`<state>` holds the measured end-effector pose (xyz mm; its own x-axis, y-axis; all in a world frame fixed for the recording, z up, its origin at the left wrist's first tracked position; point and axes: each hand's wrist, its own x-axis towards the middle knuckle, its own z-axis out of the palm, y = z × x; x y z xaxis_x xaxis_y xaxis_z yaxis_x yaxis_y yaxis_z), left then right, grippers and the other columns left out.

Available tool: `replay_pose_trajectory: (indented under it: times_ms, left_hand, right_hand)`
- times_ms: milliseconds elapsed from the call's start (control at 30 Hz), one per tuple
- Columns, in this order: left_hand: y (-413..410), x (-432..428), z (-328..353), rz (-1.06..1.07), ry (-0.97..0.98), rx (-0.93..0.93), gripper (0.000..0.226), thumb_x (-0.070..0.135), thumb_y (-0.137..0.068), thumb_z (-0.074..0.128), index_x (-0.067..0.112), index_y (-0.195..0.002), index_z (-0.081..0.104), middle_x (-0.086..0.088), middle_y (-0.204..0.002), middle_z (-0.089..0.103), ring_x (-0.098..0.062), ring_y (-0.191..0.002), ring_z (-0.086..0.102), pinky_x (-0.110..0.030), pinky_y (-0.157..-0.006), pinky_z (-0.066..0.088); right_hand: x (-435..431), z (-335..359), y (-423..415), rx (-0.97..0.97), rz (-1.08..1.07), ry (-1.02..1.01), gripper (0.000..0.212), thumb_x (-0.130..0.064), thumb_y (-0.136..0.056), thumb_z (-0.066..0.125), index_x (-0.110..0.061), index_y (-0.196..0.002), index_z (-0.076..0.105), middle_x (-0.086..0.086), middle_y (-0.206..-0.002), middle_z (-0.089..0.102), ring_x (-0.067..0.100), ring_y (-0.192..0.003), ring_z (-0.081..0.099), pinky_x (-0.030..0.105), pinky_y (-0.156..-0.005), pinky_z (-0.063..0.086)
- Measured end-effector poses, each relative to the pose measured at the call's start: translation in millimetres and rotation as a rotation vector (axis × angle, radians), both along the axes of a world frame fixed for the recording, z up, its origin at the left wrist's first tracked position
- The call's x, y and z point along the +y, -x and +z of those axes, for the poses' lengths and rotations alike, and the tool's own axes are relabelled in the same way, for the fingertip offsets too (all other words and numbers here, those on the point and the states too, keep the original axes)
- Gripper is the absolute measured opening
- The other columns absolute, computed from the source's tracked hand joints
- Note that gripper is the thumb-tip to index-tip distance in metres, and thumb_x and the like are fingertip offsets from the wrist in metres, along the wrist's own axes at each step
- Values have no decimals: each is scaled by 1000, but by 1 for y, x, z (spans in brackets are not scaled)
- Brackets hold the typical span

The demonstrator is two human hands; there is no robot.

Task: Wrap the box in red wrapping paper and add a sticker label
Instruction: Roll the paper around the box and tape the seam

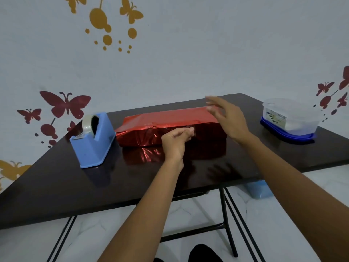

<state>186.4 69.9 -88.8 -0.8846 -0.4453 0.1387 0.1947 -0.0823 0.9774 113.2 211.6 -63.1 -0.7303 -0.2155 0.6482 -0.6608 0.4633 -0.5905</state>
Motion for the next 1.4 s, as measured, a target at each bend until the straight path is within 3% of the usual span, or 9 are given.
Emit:
replay_pose_trajectory:
  times_ms: [133,400,533,733,867,967,1067,1400]
  left_hand:
    - [11,9,4,-20,-55,-58,4,16,-82,71,16,-78,71,5,-74,70,-7,-71,63,-19,-63,44]
    - [28,16,-1,-32,-118,-119,9,18,-84,71,10,-88,72,-2,-85,70,-7,-71,62,-19,-62,49]
    - [30,15,-2,-30,-96,-100,7,18,-85,69,15,-78,70,1,-77,69,-6,-69,61,-21,-65,50]
    - [31,14,-1,-33,-51,-85,9,18,-85,69,16,-77,70,3,-74,69,-7,-70,61,-21,-65,51]
    - [28,8,-3,-38,-43,-68,9,18,-85,70,16,-76,70,3,-74,69,-7,-70,62,-22,-66,52]
    - [27,5,-2,-33,-54,-63,8,18,-85,69,16,-78,71,2,-74,69,-7,-70,62,-22,-65,53]
    - [28,6,3,-38,-56,-67,8,18,-86,69,15,-78,71,2,-73,68,-8,-70,61,-22,-65,53]
    - [34,7,3,-58,-67,-64,11,18,-86,68,15,-76,69,2,-73,66,-9,-70,60,-21,-61,52]
  right_hand:
    - [-11,-15,24,-108,-1,-132,36,-35,-97,45,-25,-131,54,-3,-136,54,16,-135,38,41,-113,27]
    - [-19,-38,37,-231,80,73,33,-29,-98,46,-22,-128,58,-3,-132,57,10,-126,47,19,-101,31]
    - [-18,-46,39,-285,174,133,36,-34,-98,45,-22,-131,54,-6,-138,51,8,-131,42,26,-111,29]
    - [-18,-50,39,-321,246,201,38,-32,-98,44,-18,-133,52,-6,-140,48,5,-133,39,22,-110,28]
    - [-16,-49,37,-258,207,189,41,-40,-96,45,-26,-134,51,-8,-142,46,2,-132,37,35,-117,23]
    - [-12,-45,35,-46,16,-25,44,-48,-91,49,-31,-131,53,-11,-139,50,5,-134,38,42,-118,4]
    - [-12,-44,32,112,-67,-179,44,-48,-87,52,-26,-126,59,-6,-130,58,11,-131,44,43,-117,2]
    - [-7,-52,36,96,-38,-232,46,-30,-90,57,-22,-134,50,-5,-138,50,13,-133,42,38,-117,-3]
